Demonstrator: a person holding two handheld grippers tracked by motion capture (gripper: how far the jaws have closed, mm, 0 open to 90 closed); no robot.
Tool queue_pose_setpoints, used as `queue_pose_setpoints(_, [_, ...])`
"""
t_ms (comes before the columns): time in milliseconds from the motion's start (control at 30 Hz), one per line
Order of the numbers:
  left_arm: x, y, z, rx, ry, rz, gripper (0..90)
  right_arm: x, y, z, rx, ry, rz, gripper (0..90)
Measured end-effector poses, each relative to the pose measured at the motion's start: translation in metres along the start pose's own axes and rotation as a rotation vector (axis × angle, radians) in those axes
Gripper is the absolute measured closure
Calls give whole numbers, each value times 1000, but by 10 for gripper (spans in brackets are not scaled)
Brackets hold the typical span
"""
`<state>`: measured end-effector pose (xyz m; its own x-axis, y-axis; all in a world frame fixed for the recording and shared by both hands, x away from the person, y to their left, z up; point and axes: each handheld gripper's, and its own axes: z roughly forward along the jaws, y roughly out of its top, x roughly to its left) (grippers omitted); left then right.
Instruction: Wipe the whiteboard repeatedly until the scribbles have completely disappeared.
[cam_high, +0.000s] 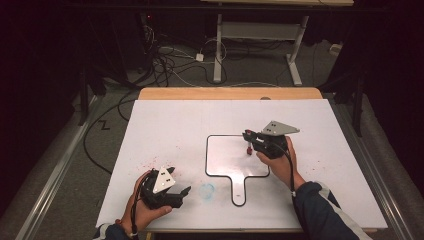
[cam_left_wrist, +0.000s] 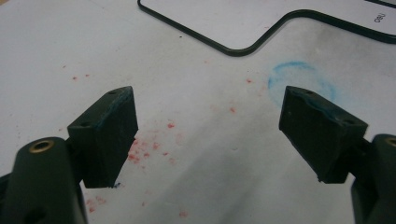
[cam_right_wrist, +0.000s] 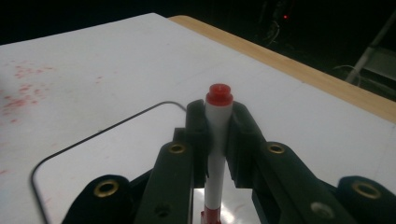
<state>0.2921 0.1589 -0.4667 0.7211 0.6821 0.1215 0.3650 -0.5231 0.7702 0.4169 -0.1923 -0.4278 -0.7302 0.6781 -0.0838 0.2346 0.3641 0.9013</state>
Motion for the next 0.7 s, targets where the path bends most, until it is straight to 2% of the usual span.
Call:
queue_pose_setpoints(67, [0,0,0,2,0,0,186,4,-4,-7,-9,20,10,814])
queue_pose_setpoints(133, [-1,0,0,-1,-1,1,187,5,-5,-11,-8,7,0,814])
queue_pose_setpoints(200, [-2,1,0,-2,-1,4,186,1,-6,-11,-8,-41,-22,814])
queue_pose_setpoints(267, [-2,2,1,0,-2,5,187,-9,-8,-8,-29,-78,-9,815])
queue_pose_setpoints(367, [-2,2,1,2,-5,6,187,-20,-9,-7,-23,-151,-12,814])
queue_pose_setpoints(400, [-2,1,2,3,-7,5,187,-22,-9,-7,-21,-153,-8,814])
queue_pose_setpoints(467, [-1,1,2,4,-7,4,186,-24,-10,-10,-19,-122,4,814])
queue_pose_setpoints(533, [0,0,2,4,-7,2,187,-20,-11,-13,-26,-59,28,814])
queue_pose_setpoints(700, [-1,0,-1,-1,-5,2,186,4,-10,-25,1,51,17,814])
